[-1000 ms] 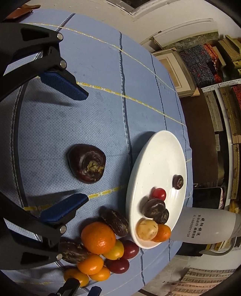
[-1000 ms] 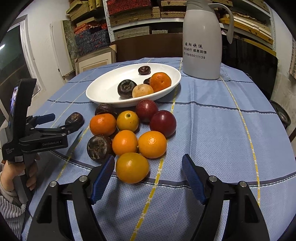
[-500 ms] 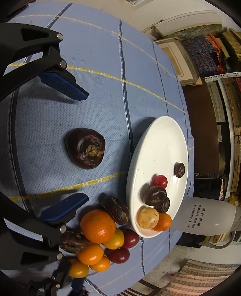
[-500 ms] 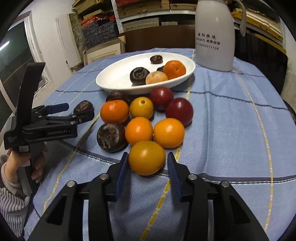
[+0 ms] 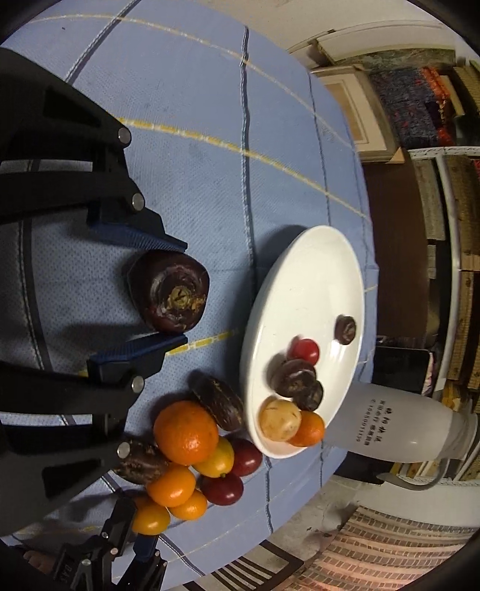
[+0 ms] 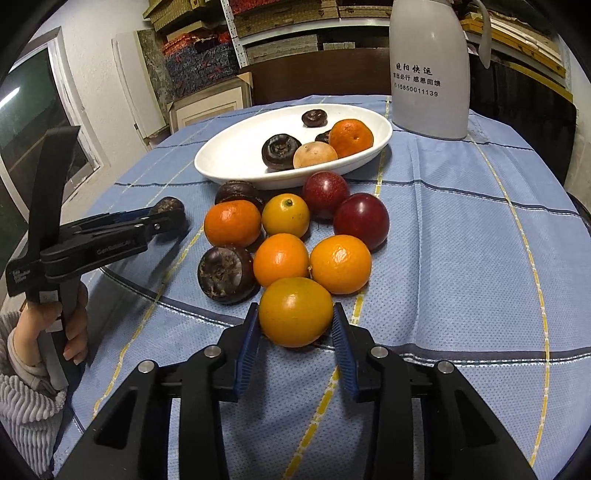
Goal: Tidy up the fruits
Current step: 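Carry the dark brown and yellow-orange fruits onto the white plate and release both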
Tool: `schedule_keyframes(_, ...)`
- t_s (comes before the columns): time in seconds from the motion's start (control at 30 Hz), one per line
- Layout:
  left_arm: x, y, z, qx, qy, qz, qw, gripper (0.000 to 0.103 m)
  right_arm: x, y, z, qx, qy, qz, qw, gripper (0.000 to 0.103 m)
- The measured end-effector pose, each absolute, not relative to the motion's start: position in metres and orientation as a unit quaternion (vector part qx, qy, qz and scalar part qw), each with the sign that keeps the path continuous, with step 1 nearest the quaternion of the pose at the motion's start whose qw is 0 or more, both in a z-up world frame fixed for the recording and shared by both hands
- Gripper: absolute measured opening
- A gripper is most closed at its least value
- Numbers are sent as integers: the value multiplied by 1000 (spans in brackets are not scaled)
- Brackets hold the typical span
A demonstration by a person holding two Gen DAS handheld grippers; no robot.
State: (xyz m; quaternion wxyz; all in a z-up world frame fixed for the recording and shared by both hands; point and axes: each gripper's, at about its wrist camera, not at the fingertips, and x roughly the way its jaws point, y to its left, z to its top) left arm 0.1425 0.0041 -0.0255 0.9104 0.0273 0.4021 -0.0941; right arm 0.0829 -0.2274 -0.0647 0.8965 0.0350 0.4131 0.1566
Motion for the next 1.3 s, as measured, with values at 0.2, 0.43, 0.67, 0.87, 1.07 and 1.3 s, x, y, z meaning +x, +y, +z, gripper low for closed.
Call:
schedule_keyframes(0.2, 137, 12, -4, 8, 379, -90, 921, 43, 78, -240, -49, 58, 382, 158, 909, 39)
schedule_keyframes(0.43, 167, 9, 25, 7, 372, -94, 923, 43, 109, -249, -17, 91, 372, 158, 910, 39)
schedule_keyframes(0.67, 235, -1, 31, 1, 379, -99, 920, 43, 162, -199, 4, 62, 368, 194, 907, 39)
schedule_keyframes(0.87, 286, -7, 7, 4, 404, -104, 909, 44, 203, -164, -13, 41, 393, 198, 897, 39)
schedule_keyframes(1.07, 293, -4, -4, -15, 409, -116, 905, 62, 213, -157, -23, 39, 403, 192, 894, 42)
schedule_keyframes(1.3, 255, 10, 19, -24, 383, -93, 919, 78, 178, -196, 5, 85, 367, 187, 907, 47)
